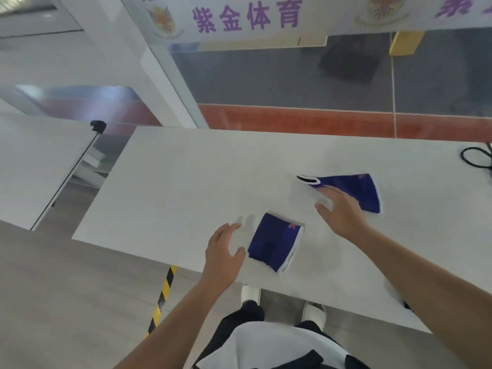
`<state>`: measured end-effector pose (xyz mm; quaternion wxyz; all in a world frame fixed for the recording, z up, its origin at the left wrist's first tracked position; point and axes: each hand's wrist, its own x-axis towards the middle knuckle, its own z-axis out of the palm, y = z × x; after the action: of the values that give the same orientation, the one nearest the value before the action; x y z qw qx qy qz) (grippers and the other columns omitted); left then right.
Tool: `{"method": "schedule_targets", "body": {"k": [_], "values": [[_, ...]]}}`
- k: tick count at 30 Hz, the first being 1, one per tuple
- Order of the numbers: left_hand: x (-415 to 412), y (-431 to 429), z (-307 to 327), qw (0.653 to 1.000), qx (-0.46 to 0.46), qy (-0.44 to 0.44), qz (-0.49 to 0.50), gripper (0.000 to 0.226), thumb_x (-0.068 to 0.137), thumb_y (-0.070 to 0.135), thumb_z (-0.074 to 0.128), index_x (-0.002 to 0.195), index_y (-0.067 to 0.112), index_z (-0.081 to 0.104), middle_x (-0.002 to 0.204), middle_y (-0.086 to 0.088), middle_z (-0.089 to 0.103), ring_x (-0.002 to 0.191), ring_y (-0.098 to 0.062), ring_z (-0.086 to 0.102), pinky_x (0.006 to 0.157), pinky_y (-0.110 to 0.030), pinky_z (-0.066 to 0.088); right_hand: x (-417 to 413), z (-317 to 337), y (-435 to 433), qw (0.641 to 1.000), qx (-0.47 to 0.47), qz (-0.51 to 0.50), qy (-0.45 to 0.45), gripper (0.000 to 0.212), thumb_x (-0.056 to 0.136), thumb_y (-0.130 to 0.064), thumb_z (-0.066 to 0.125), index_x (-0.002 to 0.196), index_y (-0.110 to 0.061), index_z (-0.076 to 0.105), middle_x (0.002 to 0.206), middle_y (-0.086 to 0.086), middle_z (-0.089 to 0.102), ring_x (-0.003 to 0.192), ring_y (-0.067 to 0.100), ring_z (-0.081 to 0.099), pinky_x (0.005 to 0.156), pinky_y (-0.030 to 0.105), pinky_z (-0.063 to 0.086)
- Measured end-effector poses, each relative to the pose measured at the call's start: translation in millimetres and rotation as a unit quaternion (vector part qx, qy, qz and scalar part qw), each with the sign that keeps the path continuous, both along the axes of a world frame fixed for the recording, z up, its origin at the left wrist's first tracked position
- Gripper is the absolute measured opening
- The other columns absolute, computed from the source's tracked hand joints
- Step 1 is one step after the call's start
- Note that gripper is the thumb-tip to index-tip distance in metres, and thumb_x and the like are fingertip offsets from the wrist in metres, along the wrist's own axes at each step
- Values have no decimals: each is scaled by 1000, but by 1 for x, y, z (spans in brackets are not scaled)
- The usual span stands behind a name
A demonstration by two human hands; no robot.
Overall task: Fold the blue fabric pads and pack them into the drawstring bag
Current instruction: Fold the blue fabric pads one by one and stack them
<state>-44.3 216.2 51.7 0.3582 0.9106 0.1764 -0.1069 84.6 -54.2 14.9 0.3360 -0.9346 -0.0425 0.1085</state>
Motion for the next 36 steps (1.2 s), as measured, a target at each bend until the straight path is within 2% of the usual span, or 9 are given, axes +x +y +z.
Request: {"method": "schedule_targets", "body": {"k": [8, 14, 17, 20, 26, 30, 33, 35, 36], "values": [[60, -24, 84, 974, -217, 1, -70, 59, 91, 38, 70, 143, 43, 43, 144, 26, 41, 127, 0, 39, 95, -19, 35, -35, 129, 39, 910, 375, -169, -59, 31, 91, 2, 62, 99, -26, 69, 100, -18, 71, 93, 7, 70, 73, 30, 60], [85, -28, 102, 920, -379, 36, -97, 55, 89, 19, 74, 136, 38, 52, 123, 0, 69, 112, -15, 66, 103, -38, 50, -38, 163, 36, 825, 530, -191, 29, 49, 91, 7, 62, 128, -24, 57, 109, 2, 74, 95, 21, 74, 69, 38, 63], [87, -36, 94, 916, -368, 85, -136, 66, 79, 34, 81, 135, 51, 50, 143, 6, 51, 129, -16, 54, 112, -44, 43, -40, 154, 27, 812, 540, -203, 85, 51, 92, 8, 59, 133, -22, 55, 110, 9, 74, 99, 30, 73, 74, 44, 61], [88, -44, 81, 884, -420, 98, -180, 68, 84, 20, 79, 141, 41, 48, 147, 4, 53, 137, -23, 48, 115, -53, 36, -45, 153, 23, 858, 489, -116, 107, 40, 91, 12, 56, 121, -12, 65, 109, 12, 74, 104, 38, 70, 76, 47, 60], [83, -46, 91, 882, -414, 71, -215, 29, 96, 5, 63, 125, 8, 67, 123, -7, 72, 114, -28, 68, 103, -48, 51, -45, 176, -1, 837, 540, -30, 85, 28, 88, 18, 47, 104, 5, 67, 104, 19, 71, 96, 37, 66, 75, 41, 59], [85, -49, 102, 883, -429, 33, -187, 34, 98, 0, 58, 124, 18, 70, 120, -5, 73, 108, -31, 71, 87, -53, 58, -50, 189, -26, 863, 504, -32, 4, 36, 87, 18, 51, 92, -4, 78, 108, 15, 75, 103, 31, 69, 92, 41, 55], [86, -52, 104, 877, -457, 8, -146, 47, 96, -10, 51, 112, 27, 76, 116, -2, 74, 102, -28, 71, 71, -43, 62, -60, 166, -39, 863, 497, -66, 63, 39, 87, 9, 52, 73, -15, 80, 121, 7, 73, 119, 24, 64, 106, 50, 44], [84, -53, 101, 875, -468, 17, -127, 46, 96, -11, 49, 111, 23, 76, 115, -3, 75, 102, -26, 72, 67, -37, 61, -65, 137, -43, 827, 532, -102, 149, 18, 81, -21, 70, 95, -22, 80, 136, 9, 63, 127, 31, 59, 111, 60, 38], [81, -53, 98, 872, -473, 29, -123, 45, 96, -12, 48, 112, 20, 76, 114, -4, 75, 103, -26, 71, 68, -36, 61, -66, 122, -42, 818, 528, -103, 201, 38, 75, -31, 75, 113, -30, 74, 140, 8, 59, 128, 33, 58, 112, 62, 36]]}}
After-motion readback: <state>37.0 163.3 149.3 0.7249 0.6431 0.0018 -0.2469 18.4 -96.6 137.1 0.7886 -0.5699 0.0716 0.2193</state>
